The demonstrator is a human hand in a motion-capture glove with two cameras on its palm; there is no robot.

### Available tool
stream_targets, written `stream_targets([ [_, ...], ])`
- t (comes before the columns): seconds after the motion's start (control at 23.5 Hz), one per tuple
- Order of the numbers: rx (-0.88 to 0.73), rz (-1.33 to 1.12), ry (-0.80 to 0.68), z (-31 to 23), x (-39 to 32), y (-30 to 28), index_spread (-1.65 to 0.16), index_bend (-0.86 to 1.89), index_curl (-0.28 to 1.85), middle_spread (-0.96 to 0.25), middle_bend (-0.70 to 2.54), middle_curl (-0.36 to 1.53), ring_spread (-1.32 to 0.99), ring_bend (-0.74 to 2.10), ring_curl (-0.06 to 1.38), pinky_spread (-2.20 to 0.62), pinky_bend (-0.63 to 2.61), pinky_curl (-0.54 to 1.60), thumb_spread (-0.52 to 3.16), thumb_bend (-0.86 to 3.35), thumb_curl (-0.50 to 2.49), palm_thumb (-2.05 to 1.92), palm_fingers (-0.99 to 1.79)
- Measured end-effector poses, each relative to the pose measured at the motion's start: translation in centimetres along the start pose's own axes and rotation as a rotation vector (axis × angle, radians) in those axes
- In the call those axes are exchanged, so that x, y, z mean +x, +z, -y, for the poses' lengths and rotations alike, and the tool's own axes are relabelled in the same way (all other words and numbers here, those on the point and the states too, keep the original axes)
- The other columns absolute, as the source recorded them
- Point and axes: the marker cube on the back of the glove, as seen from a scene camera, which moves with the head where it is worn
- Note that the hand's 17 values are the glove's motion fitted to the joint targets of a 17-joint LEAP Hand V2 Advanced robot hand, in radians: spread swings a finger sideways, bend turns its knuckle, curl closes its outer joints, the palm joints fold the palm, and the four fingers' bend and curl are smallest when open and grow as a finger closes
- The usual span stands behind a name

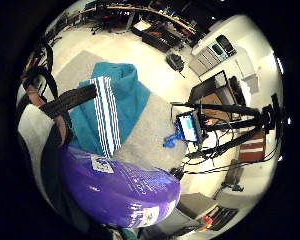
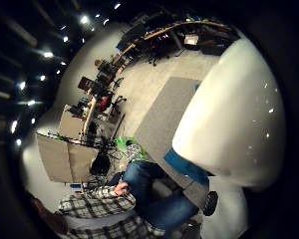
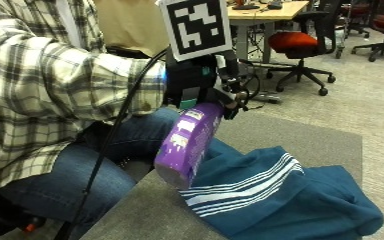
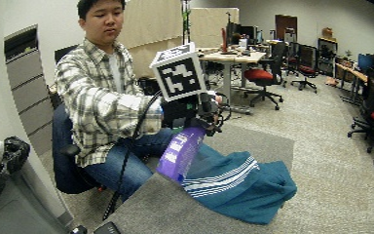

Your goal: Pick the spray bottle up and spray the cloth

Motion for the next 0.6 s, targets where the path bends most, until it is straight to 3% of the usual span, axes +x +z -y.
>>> stream_targets([
  [0.6, -0.294, -0.433, -0.204, 1.3, -3.1, 7.5, -0.31, 0.16, 0.46, -0.22, 0.46, 0.51, -0.24, 0.59, 0.46, -0.19, 0.54, 0.36, 0.20, -0.03, 0.79, 1.10, 1.23],
])
